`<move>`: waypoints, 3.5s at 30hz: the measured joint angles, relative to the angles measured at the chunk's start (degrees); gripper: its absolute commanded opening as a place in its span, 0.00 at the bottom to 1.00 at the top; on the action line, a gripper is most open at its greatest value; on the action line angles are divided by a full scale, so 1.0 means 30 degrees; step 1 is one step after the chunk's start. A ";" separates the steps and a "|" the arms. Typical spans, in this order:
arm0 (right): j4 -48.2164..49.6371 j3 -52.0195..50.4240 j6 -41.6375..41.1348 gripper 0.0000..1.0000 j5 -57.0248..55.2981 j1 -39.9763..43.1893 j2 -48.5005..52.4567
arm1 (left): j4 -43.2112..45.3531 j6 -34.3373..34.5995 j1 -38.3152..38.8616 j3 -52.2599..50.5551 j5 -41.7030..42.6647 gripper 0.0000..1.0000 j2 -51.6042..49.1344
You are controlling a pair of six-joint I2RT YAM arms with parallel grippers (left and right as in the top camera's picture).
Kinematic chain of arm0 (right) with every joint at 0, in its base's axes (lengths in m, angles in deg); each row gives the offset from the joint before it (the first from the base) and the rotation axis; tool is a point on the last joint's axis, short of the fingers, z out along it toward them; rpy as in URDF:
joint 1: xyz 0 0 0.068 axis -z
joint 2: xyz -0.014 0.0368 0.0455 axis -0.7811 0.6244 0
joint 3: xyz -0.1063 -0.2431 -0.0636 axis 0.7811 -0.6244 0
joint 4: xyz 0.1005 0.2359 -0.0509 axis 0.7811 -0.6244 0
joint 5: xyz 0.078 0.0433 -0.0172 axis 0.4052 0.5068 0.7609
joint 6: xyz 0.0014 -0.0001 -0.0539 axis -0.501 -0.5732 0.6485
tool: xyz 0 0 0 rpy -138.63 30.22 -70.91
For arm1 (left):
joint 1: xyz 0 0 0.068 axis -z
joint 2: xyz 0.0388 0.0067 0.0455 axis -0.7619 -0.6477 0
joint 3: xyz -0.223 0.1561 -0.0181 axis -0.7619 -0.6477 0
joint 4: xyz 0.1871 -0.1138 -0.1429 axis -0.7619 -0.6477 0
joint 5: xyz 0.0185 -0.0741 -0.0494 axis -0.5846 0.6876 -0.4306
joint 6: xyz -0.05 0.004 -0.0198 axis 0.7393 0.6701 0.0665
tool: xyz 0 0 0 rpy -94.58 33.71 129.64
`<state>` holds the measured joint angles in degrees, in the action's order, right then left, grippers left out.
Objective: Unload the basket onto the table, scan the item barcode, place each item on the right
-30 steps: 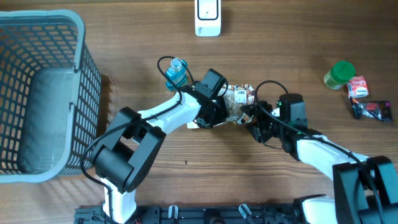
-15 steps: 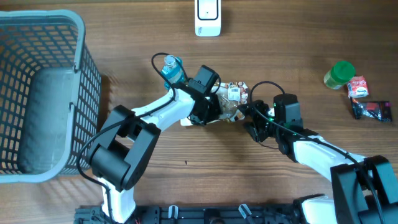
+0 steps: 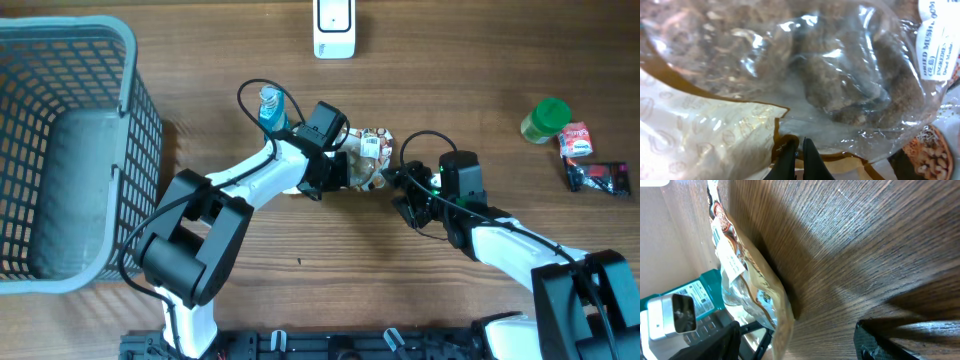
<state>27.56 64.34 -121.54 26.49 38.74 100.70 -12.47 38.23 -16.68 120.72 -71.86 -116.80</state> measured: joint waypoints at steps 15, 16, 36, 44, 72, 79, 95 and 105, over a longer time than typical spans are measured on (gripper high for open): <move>-0.0284 0.0131 0.0823 0.78 0.0051 -0.0036 -0.0036 | -0.1829 -0.2419 -0.0182 0.0058 -0.2994 0.05 0.3555; -0.0291 0.0138 0.0860 0.79 0.0066 -0.0036 -0.0036 | -0.2004 -0.2397 -0.0146 0.0066 -0.3009 0.06 0.3657; 0.1552 0.0058 -0.0605 1.00 -0.0109 -0.0991 0.0051 | -0.4809 0.5064 -0.0044 0.0146 -0.6776 0.04 0.7402; 0.4014 -0.0051 -0.2798 1.00 -0.2324 -0.3971 0.0925 | -0.5136 0.5770 -0.0044 0.0146 -0.8488 0.05 0.9027; 0.8969 0.0685 -0.5195 0.05 -0.4619 -0.4852 0.5872 | -0.6863 0.5982 -0.0044 0.0146 -0.9697 0.31 0.9486; 0.8976 0.0685 -0.4845 0.05 -0.4371 -0.4641 0.5872 | -0.6870 0.5982 -0.0044 0.0146 -0.9697 0.41 0.9486; -0.3614 0.0233 0.1049 0.05 -0.2718 -0.2397 -0.0794 | -0.6142 0.6186 0.1974 0.0146 -0.9683 1.00 0.9486; -0.8743 -0.0080 0.3213 0.05 -0.4634 -0.2397 -0.6397 | -0.4401 0.6637 0.2535 0.0146 -0.8998 0.26 0.8131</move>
<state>1.33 64.10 -111.90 12.59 31.55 81.51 -25.68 58.14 -9.07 121.16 -98.86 -92.41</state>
